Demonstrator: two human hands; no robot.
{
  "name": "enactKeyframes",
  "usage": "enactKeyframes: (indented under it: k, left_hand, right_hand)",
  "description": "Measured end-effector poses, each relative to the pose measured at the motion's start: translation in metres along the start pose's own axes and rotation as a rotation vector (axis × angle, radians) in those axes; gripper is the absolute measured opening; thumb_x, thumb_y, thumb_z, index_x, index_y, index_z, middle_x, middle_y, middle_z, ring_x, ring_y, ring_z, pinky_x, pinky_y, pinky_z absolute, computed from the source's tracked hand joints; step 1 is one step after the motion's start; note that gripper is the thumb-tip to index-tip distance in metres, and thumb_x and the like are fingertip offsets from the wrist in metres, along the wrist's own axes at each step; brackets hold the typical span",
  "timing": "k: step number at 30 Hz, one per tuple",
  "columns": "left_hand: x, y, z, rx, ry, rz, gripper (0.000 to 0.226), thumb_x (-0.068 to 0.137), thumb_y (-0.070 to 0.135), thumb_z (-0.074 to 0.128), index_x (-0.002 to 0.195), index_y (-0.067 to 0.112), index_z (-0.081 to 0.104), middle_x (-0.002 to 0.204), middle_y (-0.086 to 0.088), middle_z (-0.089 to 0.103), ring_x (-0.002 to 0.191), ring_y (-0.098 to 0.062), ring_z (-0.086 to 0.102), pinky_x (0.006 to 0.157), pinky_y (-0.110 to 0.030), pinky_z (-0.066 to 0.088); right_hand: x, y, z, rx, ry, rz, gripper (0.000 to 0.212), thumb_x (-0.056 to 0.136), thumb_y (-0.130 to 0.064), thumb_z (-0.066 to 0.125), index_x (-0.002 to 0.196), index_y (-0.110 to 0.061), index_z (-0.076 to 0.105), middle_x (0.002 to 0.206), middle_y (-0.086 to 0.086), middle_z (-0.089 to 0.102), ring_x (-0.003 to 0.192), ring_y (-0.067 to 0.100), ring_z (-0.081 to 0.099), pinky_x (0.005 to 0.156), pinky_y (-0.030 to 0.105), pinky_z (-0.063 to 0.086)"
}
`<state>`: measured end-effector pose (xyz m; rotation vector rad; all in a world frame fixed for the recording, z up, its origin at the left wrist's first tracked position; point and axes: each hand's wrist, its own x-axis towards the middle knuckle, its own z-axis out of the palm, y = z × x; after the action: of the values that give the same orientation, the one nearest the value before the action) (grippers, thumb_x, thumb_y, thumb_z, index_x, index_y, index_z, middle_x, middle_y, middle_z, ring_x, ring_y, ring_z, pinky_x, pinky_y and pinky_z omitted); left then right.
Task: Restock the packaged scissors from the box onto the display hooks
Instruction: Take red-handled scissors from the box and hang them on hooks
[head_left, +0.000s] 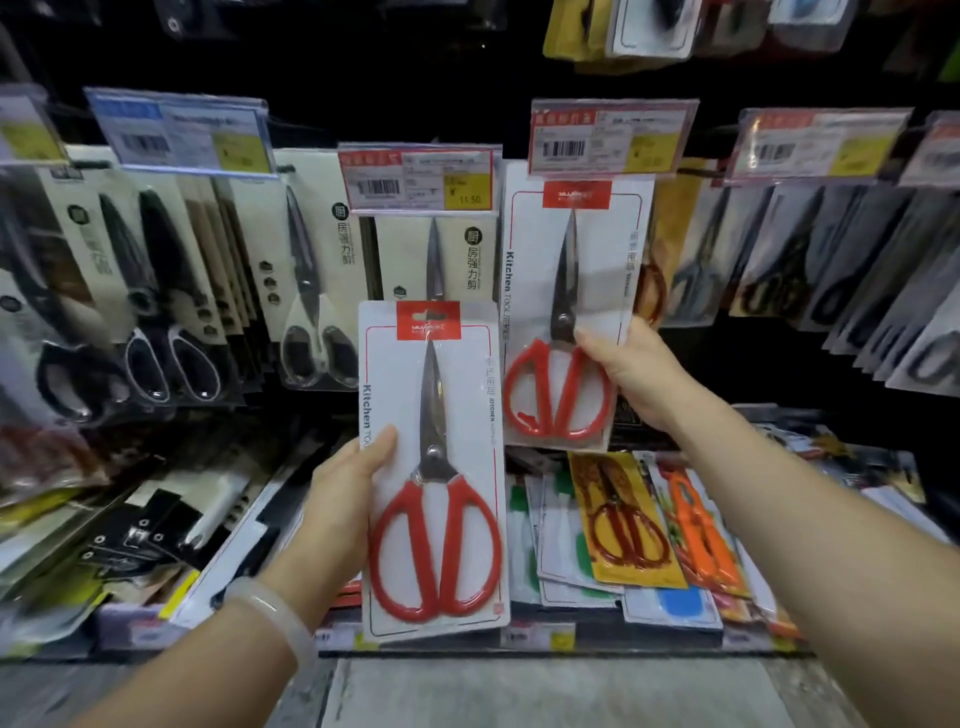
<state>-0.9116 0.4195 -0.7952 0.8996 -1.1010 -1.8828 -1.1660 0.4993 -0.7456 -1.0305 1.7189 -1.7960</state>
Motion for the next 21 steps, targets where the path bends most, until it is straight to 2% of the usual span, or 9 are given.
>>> enactKeyframes:
  k: [2, 3, 5, 7, 11, 14, 16, 19, 21]
  left_hand:
    - [0.001, -0.001, 0.002, 0.004, 0.004, 0.0, 0.019, 0.09, 0.019, 0.056, 0.099, 0.004, 0.065, 0.101, -0.022, 0.07, 0.089, -0.036, 0.067, 0.084, -0.047, 0.054]
    - [0.002, -0.002, 0.004, 0.003, 0.001, -0.004, 0.018, 0.09, 0.019, 0.056, 0.098, 0.005, 0.065, 0.101, -0.021, 0.07, 0.087, -0.034, 0.067, 0.082, -0.045, 0.054]
    - [0.005, -0.004, 0.009, 0.003, -0.014, -0.014, 0.024, 0.091, 0.019, 0.055, 0.105, 0.003, 0.064, 0.103, -0.021, 0.07, 0.09, -0.035, 0.067, 0.082, -0.044, 0.054]
    - [0.01, -0.007, 0.015, -0.001, -0.024, -0.015, 0.03, 0.091, 0.019, 0.055, 0.113, -0.001, 0.061, 0.106, -0.022, 0.069, 0.093, -0.035, 0.066, 0.082, -0.043, 0.055]
    - [0.015, -0.016, 0.032, -0.016, -0.063, -0.031, 0.033, 0.09, 0.02, 0.055, 0.116, 0.001, 0.062, 0.111, -0.022, 0.068, 0.1, -0.037, 0.066, 0.08, -0.041, 0.054]
    - [0.013, -0.021, 0.046, -0.023, -0.097, -0.034, 0.032, 0.09, 0.02, 0.054, 0.115, 0.001, 0.062, 0.108, -0.021, 0.069, 0.096, -0.035, 0.067, 0.073, -0.037, 0.056]
    - [0.012, -0.022, 0.052, -0.024, -0.129, -0.007, 0.028, 0.091, 0.019, 0.054, 0.111, 0.001, 0.063, 0.102, -0.019, 0.071, 0.087, -0.029, 0.07, 0.065, -0.032, 0.057]
    - [0.008, -0.017, 0.062, 0.079, -0.127, 0.094, 0.014, 0.091, 0.018, 0.057, 0.091, 0.011, 0.069, 0.084, -0.007, 0.074, 0.071, -0.018, 0.071, 0.058, -0.027, 0.057]
    - [0.005, -0.012, 0.07, 0.211, -0.117, 0.207, 0.011, 0.088, 0.02, 0.061, 0.083, 0.016, 0.07, 0.083, -0.006, 0.073, 0.074, -0.02, 0.068, 0.065, -0.031, 0.057]
  right_hand:
    - [0.006, -0.001, 0.001, -0.175, 0.101, 0.119, 0.087, 0.069, -0.053, 0.07, 0.137, -0.009, 0.04, 0.134, 0.014, 0.052, 0.122, 0.028, 0.053, 0.107, 0.045, 0.04]
    - [0.005, 0.001, 0.0, -0.34, 0.192, 0.185, 0.093, 0.072, -0.057, 0.066, 0.143, -0.01, 0.03, 0.142, 0.014, 0.042, 0.129, 0.029, 0.044, 0.109, 0.043, 0.036]
    - [-0.009, 0.003, -0.001, -0.544, 0.375, 0.186, 0.079, 0.079, -0.059, 0.059, 0.136, -0.008, 0.037, 0.137, 0.015, 0.042, 0.126, 0.028, 0.043, 0.103, 0.04, 0.039]
    - [-0.03, 0.003, 0.0, -0.453, 0.278, 0.097, 0.057, 0.08, -0.059, 0.057, 0.111, -0.012, 0.054, 0.109, 0.007, 0.057, 0.102, 0.019, 0.054, 0.08, 0.031, 0.046]
    - [-0.072, 0.004, 0.015, -0.215, -0.313, 0.292, 0.036, 0.084, -0.043, 0.06, 0.112, -0.021, 0.051, 0.102, 0.001, 0.069, 0.091, 0.012, 0.066, 0.081, 0.027, 0.053]
    - [-0.079, 0.009, 0.019, -0.175, -0.252, 0.18, 0.016, 0.086, -0.015, 0.063, 0.1, -0.018, 0.054, 0.092, 0.003, 0.071, 0.081, 0.015, 0.067, 0.068, 0.026, 0.054]
    - [-0.078, 0.011, 0.017, -0.139, -0.172, 0.123, 0.015, 0.087, -0.003, 0.06, 0.095, -0.015, 0.054, 0.095, 0.008, 0.07, 0.083, 0.021, 0.067, 0.071, 0.033, 0.057]
    - [-0.078, 0.01, 0.008, -0.086, -0.133, 0.038, 0.019, 0.087, 0.001, 0.057, 0.092, -0.016, 0.054, 0.095, 0.007, 0.069, 0.085, 0.021, 0.067, 0.073, 0.035, 0.058]
    - [-0.077, 0.007, 0.0, -0.069, -0.095, -0.019, 0.019, 0.088, 0.0, 0.057, 0.091, -0.019, 0.055, 0.094, 0.003, 0.069, 0.081, 0.014, 0.067, 0.064, 0.025, 0.056]
